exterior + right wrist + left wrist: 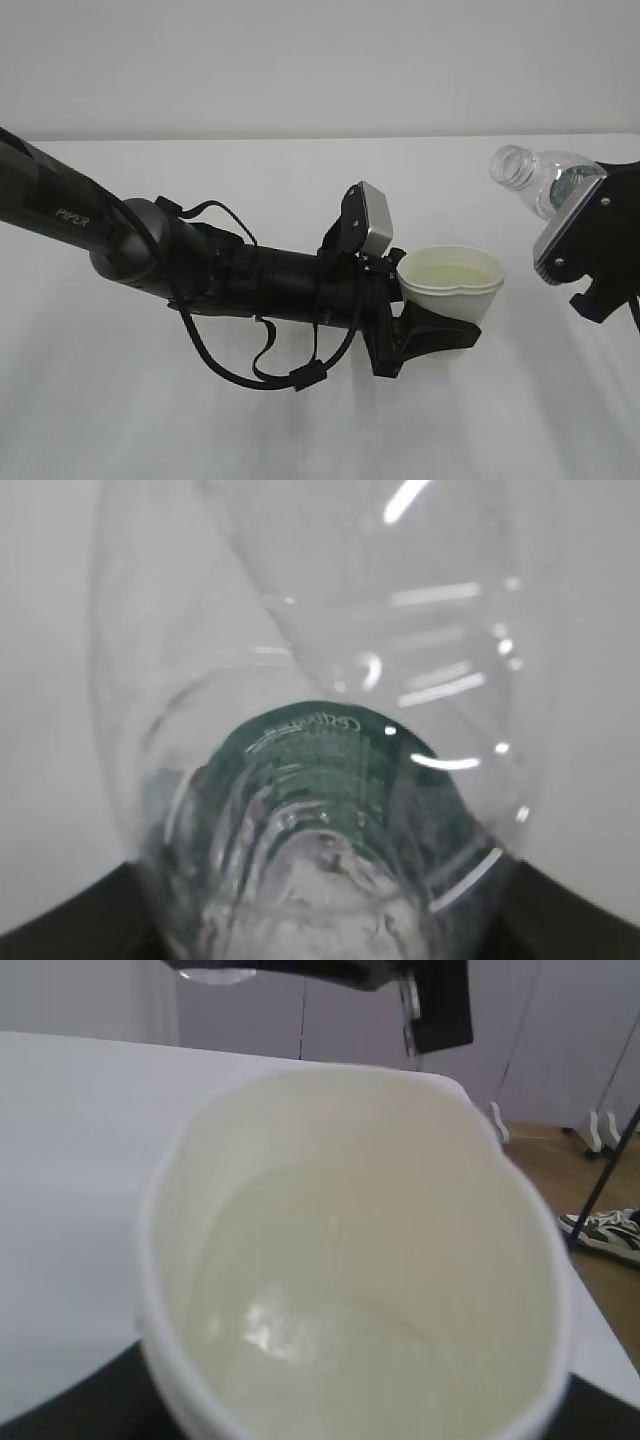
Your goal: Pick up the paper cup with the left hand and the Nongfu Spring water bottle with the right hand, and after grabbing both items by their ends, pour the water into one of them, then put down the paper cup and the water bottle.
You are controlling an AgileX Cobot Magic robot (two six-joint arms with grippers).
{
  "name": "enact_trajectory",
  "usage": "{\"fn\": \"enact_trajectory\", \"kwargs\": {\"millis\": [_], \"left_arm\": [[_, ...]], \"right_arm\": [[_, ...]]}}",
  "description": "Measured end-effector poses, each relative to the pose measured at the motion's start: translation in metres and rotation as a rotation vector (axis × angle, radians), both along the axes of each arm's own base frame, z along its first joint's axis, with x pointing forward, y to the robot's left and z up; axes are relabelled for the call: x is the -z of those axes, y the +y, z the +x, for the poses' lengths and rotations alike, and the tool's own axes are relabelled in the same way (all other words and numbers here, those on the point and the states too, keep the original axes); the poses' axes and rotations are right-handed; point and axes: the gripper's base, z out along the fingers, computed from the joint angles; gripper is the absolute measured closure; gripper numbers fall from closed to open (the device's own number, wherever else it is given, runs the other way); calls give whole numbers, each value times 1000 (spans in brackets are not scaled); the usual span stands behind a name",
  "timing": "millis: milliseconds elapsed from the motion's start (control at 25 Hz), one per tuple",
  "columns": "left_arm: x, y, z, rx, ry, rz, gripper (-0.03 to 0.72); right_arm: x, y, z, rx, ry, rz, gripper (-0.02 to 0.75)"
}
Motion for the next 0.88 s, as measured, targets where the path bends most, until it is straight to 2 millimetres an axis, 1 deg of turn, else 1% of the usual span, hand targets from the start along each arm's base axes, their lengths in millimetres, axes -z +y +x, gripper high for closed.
{"fn": "enact_trajectory", "kwargs": {"millis": [280,520,680,760,880], "left_arm": [[0,0,1,-9,4,-5,262],[-1,0,4,-42,-13,-6,262],[-1,0,6,-65,-34,-12,262],[-2,0,7,-68,-40,-15,262],[-1,0,7,-71,-40,-14,262]], "right_arm": [[0,0,0,97,22,373,320],[-1,0,0,160,27,620,320],[-4,0,3,174,-33,761,320],[-1,1,6,171,-59,812,320],[9,2,12,183,-83,894,320]]}}
